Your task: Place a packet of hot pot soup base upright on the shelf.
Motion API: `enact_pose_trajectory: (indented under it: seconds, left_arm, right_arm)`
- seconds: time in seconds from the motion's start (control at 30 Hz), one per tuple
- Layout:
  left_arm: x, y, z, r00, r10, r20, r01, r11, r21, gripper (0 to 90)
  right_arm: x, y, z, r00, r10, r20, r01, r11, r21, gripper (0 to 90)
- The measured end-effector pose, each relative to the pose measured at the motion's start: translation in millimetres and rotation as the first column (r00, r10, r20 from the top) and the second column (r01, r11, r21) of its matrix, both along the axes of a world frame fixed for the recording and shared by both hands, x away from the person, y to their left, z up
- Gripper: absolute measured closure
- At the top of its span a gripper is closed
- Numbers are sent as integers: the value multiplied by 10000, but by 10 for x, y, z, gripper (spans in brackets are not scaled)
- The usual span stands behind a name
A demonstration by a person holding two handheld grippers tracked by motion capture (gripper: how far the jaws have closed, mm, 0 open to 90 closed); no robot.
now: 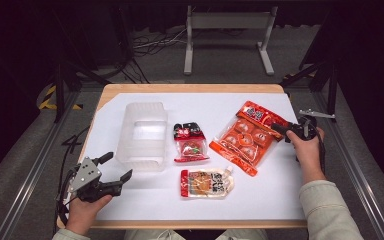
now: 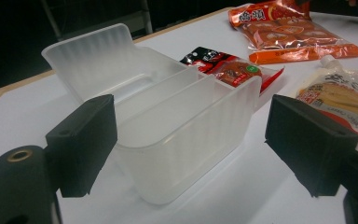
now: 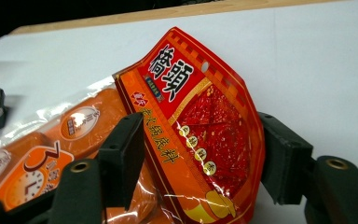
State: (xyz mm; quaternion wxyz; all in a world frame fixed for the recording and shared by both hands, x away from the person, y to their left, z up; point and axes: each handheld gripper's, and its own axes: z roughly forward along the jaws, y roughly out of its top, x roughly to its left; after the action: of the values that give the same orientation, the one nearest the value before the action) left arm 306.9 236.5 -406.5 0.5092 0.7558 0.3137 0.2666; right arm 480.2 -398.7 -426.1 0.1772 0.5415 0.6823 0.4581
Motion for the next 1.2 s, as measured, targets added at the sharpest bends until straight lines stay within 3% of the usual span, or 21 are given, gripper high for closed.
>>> enact_pose_trajectory:
  seconds: [0.13, 0.2, 0.37, 0.43, 0.53, 0.63, 0.77, 0.87, 0.9, 1.0, 1.1, 1.2]
  left_arm:
    - [-13, 4, 4, 10000, 10, 33, -10, 10000, -41, 177]
    - [-18, 11, 6, 10000, 37, 48, -37, 10000, -23, 177]
    - [-38, 17, 8, 9999, 77, 73, -77, 10000, -29, 180]
    - [-42, 19, 10, 10000, 66, 70, -66, 10000, -26, 180]
    - [-44, 13, 10, 10000, -54, 66, 54, 10000, -32, 191]
    - [-48, 4, 10, 9998, -191, 115, 191, 9998, 14, 206]
    - [-53, -5, 13, 9995, -250, 182, 250, 9997, -24, 211]
    - [-53, -7, 16, 9994, -280, 203, 280, 9996, -41, 208]
    - [-55, -10, 17, 9994, -272, 216, 274, 9996, -54, 207]
    - [-60, -18, 24, 9993, -335, 175, 337, 9994, -94, 204]
    - [-66, -34, 30, 9991, -395, 148, 397, 9991, -116, 203]
    - [-67, -47, 34, 9989, -441, 138, 443, 9989, -160, 203]
  right_arm:
    - [-15, -4, 20, 9999, 125, 112, -122, 9996, -258, 503]
    - [-42, 16, 60, 9997, 155, 166, -143, 9973, -724, 599]
    - [-44, 64, 78, 9985, 399, 362, -340, 9881, -1502, 653]
    - [-27, 66, 57, 9982, 493, 337, -440, 9886, -1437, 649]
    - [28, 56, -18, 9959, 847, -323, -868, 9936, -719, 621]
    - [62, 116, -53, 9917, 1093, -684, -1165, 9868, -1123, 591]
    - [89, 128, -57, 9922, 987, -761, -1074, 9869, -1200, 605]
    - [103, 111, -75, 9945, 685, -792, -782, 9888, -1274, 687]
    - [104, 114, -75, 9951, 616, -769, -720, 9875, -1405, 717]
    - [115, 150, -75, 9977, 470, -495, -574, 9704, -2344, 778]
    - [126, 131, -77, 9980, 462, -424, -551, 9688, -2416, 812]
    - [138, 74, -103, 9980, 415, -476, -491, 9838, -1726, 835]
